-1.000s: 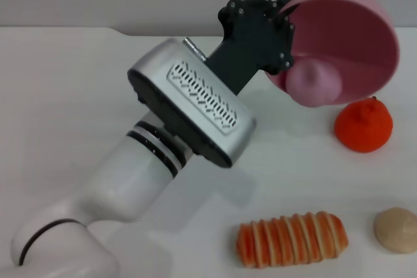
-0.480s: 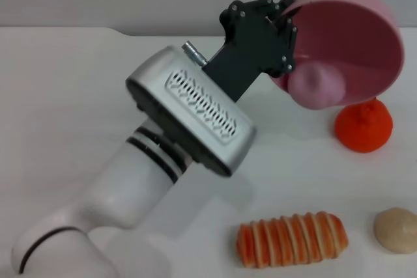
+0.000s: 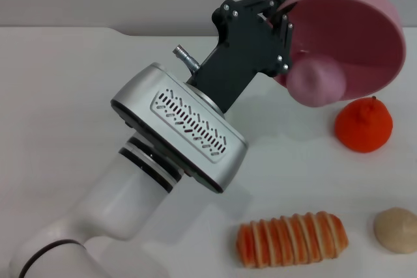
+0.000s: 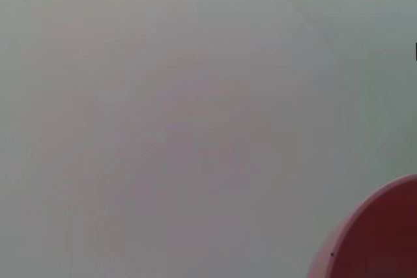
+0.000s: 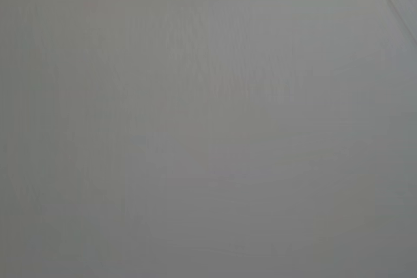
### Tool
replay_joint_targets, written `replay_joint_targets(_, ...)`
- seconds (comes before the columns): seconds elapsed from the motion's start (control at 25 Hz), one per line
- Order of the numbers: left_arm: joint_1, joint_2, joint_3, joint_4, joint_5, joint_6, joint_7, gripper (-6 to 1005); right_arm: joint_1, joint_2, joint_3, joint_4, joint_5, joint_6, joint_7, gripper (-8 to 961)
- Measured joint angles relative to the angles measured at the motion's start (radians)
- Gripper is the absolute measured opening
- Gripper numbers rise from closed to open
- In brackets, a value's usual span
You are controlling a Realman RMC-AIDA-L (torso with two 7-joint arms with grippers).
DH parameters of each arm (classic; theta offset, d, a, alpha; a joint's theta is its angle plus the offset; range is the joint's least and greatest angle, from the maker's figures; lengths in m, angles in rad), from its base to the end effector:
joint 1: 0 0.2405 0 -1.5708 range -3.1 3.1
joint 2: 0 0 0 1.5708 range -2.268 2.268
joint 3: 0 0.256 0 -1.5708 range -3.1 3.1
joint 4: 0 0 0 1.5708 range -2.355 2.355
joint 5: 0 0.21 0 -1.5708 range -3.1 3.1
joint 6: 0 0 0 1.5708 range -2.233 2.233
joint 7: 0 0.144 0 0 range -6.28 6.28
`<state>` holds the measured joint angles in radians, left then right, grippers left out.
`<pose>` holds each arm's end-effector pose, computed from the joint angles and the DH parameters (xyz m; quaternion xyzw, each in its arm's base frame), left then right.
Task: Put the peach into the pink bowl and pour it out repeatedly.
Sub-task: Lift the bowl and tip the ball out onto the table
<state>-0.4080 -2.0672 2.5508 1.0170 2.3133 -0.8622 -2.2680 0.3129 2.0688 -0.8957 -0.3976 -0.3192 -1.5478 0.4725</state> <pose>-0.1043 0.2983 -0.1051 -0.7905 0.1279 -0.2988 0.5191 0.3185 0.3039 0.1331 -0.5270 0.0666 0.4883 0.6924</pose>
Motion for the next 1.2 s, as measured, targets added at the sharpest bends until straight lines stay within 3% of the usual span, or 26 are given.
replay_joint_targets(0.2, 0.007, -0.001, 0.004, 0.000, 0.000, -0.009, 0.005, 45, 0.000, 0.001, 0.000, 0.002, 0.000, 0.000, 0.001, 487)
replay_joint_targets(0.36, 0.021, -0.001, 0.026, -0.016, 0.000, -0.093, 0.006, 45, -0.001, 0.003, 0.000, 0.003, 0.002, 0.000, 0.004, 484)
replay_joint_targets(1.2, 0.027, -0.001, 0.036, -0.029, 0.000, -0.140, 0.007, 45, 0.003, 0.001, 0.000, 0.010, 0.000, -0.006, 0.026, 469)
